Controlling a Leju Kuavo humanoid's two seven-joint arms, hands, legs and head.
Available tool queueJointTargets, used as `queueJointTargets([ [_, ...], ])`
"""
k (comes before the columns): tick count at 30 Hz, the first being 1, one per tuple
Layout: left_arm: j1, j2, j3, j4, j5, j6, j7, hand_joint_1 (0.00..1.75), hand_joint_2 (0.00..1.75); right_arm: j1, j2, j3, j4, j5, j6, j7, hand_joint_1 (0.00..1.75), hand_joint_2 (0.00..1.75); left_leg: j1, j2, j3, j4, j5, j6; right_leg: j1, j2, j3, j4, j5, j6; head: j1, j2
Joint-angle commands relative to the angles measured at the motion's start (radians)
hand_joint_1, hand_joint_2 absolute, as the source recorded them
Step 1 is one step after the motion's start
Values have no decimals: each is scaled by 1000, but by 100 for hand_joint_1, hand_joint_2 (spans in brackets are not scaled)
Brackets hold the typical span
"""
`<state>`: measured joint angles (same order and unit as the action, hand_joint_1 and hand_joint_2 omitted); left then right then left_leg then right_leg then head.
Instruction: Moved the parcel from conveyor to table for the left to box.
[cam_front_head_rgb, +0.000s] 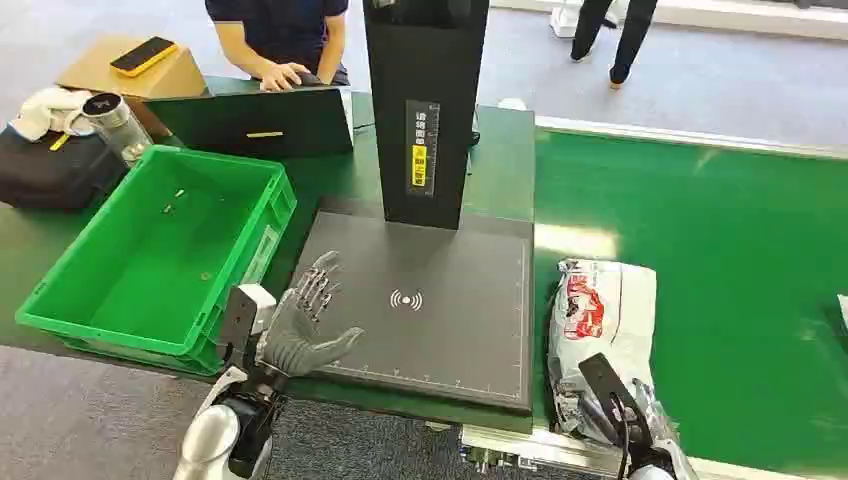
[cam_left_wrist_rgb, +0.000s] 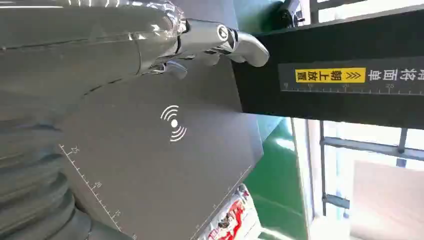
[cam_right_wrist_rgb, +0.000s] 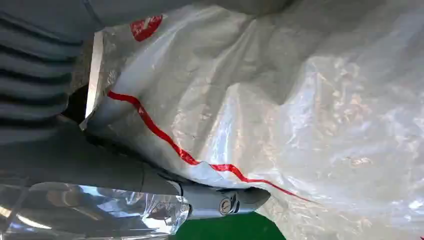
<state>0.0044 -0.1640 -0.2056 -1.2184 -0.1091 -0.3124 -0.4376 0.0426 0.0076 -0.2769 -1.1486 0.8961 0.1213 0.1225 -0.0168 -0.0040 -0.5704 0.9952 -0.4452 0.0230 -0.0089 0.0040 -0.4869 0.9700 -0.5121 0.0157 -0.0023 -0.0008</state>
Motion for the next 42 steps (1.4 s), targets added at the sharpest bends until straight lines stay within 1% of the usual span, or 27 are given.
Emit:
queueJointTargets([
  [1,-23,12,17,40,2,6,9,0,175,-24,-19,50,62,-90,-34,-4,175,175,1,1,2,-2,1,-3,1,0,2,-3,1,-1,0,0],
  [11,-22,13,17,38,2,6,9,0,175,-28,-18,54,55,-98,-36,-5,175,175,1,0,3,-1,0,-2,1,0,3,-2,2,1,0,0],
  [17,-20,16,22,32,7,9,8,0,175,-35,-5,47,9,-170,-81,-45,175,175,1,1,3,-2,0,-4,1,1,3,-3,1,1,0,0],
  [18,-19,16,23,31,8,9,8,0,175,-37,-7,53,4,-177,-90,-48,175,175,1,1,1,-1,0,-2,1,1,2,-2,2,1,0,0],
  [19,-18,15,24,29,8,11,8,0,175,-39,-2,47,-5,-194,-103,-62,175,175,1,2,2,-2,0,-4,1,1,3,-3,2,1,0,0],
  [22,-14,14,25,22,9,12,8,0,175,-36,6,41,-42,-226,-133,-96,175,175,1,2,1,-1,0,-2,1,2,1,-1,2,1,0,0],
  [25,-11,12,25,19,10,14,7,0,175,-29,17,26,-94,-274,-187,-166,175,175,0,1,0,0,0,-2,0,1,0,0,1,1,0,0],
  [26,-10,10,26,16,11,15,5,0,175,-25,25,16,-126,-306,-231,-234,175,175,0,2,0,-1,0,-3,0,1,0,-1,1,1,0,0],
  [27,-7,8,27,11,12,16,4,0,175,-20,24,19,-152,-298,-286,-274,175,175,0,1,-1,0,0,-2,0,1,0,0,1,1,0,0],
  [28,-6,6,28,7,13,15,1,0,175,-15,36,10,-188,-267,-398,-333,175,175,0,2,-1,0,0,-2,0,2,0,0,1,1,0,0],
  [31,-27,2,16,24,10,1,-5,0,175,42,69,-5,-343,-333,-532,-491,175,175,0,1,-1,-1,0,-3,-1,1,0,0,0,0,0,0],
  [33,-34,0,16,32,10,1,-4,0,175,55,73,-5,-363,-332,-536,-491,175,175,0,-2,-2,-1,0,-4,-1,-2,0,0,0,0,0,0],
  [36,-36,0,17,38,10,1,-8,0,175,57,77,-3,-365,-342,-539,-502,175,175,0,-1,-1,0,0,-3,0,-1,0,-1,1,1,0,0],
  [37,-40,0,16,44,9,-1,-15,0,175,58,85,-6,-376,-355,-574,-548,175,175,0,0,-2,0,0,-2,0,0,-1,-1,1,1,0,0],
  [40,-52,-1,13,61,5,-5,-27,0,175,72,103,-11,-437,-428,-617,-634,175,175,0,-1,-2,-1,0,-3,0,-1,-1,-1,1,1,0,0],
  [42,-57,0,13,70,2,-4,-34,0,175,80,105,-9,-480,-480,-625,-677,175,175,0,-1,-2,-1,0,-3,0,-1,-1,-1,1,1,0,0],
])
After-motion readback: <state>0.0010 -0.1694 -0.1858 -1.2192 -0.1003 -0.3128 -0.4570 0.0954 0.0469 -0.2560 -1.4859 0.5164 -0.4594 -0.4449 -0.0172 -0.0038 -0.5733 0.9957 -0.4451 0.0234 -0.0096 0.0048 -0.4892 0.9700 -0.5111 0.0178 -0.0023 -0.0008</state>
